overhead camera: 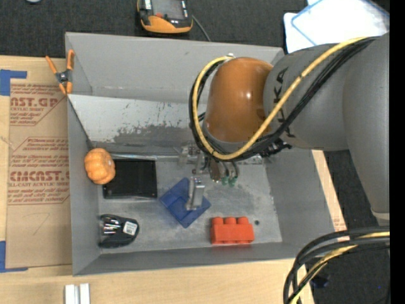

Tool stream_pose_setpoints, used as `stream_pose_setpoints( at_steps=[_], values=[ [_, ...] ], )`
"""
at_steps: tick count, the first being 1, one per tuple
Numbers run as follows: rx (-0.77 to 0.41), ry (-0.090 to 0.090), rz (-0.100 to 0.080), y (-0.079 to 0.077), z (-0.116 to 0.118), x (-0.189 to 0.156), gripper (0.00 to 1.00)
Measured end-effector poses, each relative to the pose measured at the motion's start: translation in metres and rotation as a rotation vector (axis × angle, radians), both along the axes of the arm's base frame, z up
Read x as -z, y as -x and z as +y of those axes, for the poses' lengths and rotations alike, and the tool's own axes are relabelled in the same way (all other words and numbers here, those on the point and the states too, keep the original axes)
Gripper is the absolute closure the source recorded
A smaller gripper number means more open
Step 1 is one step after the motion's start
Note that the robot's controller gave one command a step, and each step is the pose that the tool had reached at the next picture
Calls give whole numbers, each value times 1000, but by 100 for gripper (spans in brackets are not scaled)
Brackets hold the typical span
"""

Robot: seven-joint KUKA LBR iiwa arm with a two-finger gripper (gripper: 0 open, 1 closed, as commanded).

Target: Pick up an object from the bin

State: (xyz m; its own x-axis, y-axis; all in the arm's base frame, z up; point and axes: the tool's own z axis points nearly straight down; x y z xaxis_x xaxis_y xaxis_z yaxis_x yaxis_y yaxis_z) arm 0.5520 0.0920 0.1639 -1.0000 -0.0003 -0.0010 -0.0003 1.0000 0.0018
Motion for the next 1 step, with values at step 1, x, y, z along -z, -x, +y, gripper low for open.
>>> stream_pose_setpoints(
  at_steps=[1],
  values=[
    [0, 0, 0, 0, 0, 0, 0]
  ],
)
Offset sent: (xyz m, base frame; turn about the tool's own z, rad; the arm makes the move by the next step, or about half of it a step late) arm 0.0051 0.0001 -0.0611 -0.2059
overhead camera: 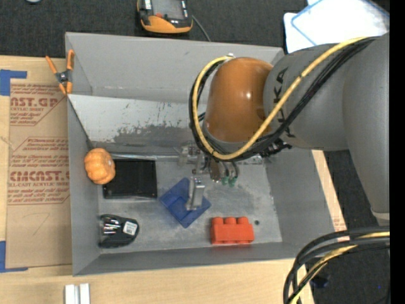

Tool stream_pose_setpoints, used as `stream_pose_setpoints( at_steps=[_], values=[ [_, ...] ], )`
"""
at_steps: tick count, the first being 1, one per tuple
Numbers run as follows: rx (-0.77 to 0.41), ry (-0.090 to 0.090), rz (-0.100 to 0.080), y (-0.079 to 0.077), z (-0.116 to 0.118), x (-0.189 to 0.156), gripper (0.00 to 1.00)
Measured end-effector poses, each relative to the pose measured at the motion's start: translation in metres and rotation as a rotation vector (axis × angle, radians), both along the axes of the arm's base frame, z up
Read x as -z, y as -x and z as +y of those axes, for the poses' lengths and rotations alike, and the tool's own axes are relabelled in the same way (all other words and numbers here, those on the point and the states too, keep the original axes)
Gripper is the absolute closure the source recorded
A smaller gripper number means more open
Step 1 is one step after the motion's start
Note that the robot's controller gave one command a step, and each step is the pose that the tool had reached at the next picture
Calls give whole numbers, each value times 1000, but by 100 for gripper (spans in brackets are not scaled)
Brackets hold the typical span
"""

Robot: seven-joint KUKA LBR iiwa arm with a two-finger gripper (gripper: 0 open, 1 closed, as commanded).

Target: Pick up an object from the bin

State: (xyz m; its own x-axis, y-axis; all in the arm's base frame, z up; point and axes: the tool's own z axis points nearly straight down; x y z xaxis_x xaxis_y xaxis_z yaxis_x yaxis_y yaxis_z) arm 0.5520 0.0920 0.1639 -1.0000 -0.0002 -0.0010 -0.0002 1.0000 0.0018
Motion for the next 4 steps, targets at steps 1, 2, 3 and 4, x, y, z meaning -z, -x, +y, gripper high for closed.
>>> stream_pose_setpoints(
  at_steps=[1, 2, 3, 4],
  values=[
    [-184, 0, -4, -5, 1, 54, 0],
    [-13, -1, -1, 25, 38, 67, 100],
    [-13, -1, -1, 25, 38, 67, 0],
    [-13, -1, -1, 25, 38, 67, 0]
  ],
)
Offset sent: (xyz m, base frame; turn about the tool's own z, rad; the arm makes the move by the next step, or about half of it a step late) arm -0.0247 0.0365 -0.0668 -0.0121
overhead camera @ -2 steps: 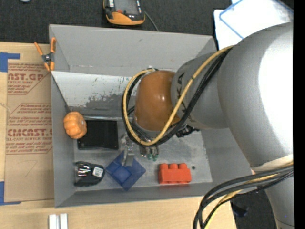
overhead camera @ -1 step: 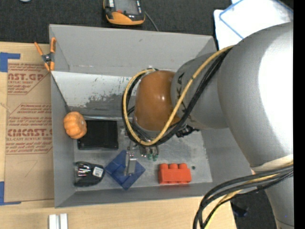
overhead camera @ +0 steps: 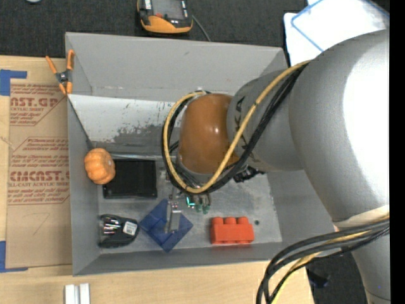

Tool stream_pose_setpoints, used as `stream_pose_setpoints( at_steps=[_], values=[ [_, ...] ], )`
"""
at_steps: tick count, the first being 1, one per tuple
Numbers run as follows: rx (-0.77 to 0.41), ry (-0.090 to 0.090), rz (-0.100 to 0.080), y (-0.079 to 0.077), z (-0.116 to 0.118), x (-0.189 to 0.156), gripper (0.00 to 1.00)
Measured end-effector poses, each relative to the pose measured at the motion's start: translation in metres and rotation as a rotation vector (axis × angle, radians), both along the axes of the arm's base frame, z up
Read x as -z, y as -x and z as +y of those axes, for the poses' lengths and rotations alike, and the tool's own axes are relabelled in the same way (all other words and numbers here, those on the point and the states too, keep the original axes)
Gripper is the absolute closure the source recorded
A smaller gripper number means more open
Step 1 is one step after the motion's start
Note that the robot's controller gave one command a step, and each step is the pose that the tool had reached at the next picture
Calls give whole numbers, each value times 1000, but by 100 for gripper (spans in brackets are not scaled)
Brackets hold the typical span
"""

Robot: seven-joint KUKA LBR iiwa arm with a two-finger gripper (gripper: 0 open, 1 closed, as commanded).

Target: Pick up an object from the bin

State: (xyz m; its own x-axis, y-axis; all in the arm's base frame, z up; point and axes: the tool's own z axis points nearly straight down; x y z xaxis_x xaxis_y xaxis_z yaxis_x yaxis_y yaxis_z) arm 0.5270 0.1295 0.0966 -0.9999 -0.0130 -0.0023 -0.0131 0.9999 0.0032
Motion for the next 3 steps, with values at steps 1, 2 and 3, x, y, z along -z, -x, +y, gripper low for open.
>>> stream_pose_setpoints(
  at_steps=[1, 2, 3],
  values=[
    [0, 0, 0, 0, 0, 0, 0],
    [-7, 0, 0, -1, 2, -1, 0],
    [-341, 1, -1, 5, -20, -77, 0]
  ],
)
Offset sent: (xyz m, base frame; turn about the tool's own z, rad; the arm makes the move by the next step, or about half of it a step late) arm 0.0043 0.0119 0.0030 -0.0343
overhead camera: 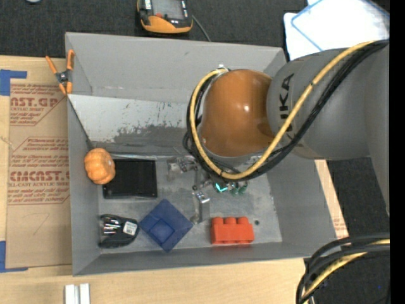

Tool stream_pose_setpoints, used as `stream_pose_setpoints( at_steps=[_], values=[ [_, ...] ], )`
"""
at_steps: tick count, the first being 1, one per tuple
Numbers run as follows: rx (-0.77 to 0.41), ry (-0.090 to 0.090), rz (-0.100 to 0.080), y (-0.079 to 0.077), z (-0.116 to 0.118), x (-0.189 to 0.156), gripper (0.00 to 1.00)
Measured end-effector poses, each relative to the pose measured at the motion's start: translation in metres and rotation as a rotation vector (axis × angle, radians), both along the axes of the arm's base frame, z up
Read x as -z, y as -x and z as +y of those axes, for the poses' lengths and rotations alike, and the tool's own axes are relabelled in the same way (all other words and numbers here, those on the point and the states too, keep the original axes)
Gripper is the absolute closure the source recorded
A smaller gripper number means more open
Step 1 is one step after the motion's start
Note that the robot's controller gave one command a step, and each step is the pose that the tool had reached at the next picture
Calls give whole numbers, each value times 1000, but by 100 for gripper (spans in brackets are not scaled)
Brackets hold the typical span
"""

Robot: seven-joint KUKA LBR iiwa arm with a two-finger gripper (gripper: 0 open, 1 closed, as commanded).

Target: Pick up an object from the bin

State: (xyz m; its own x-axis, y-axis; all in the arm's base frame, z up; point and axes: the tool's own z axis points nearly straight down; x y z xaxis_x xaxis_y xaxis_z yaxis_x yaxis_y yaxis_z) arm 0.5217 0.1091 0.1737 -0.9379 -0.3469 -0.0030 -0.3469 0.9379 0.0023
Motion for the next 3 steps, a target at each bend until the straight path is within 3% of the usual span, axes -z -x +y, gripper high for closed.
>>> stream_pose_setpoints(
  at_steps=[1, 2, 3],
  values=[
    [1, -1, -2, 0, -2, -4, 0],
    [-204, 0, -6, 19, 1, 65, 0],
    [-229, 0, -7, 18, -2, 72, 0]
  ],
)
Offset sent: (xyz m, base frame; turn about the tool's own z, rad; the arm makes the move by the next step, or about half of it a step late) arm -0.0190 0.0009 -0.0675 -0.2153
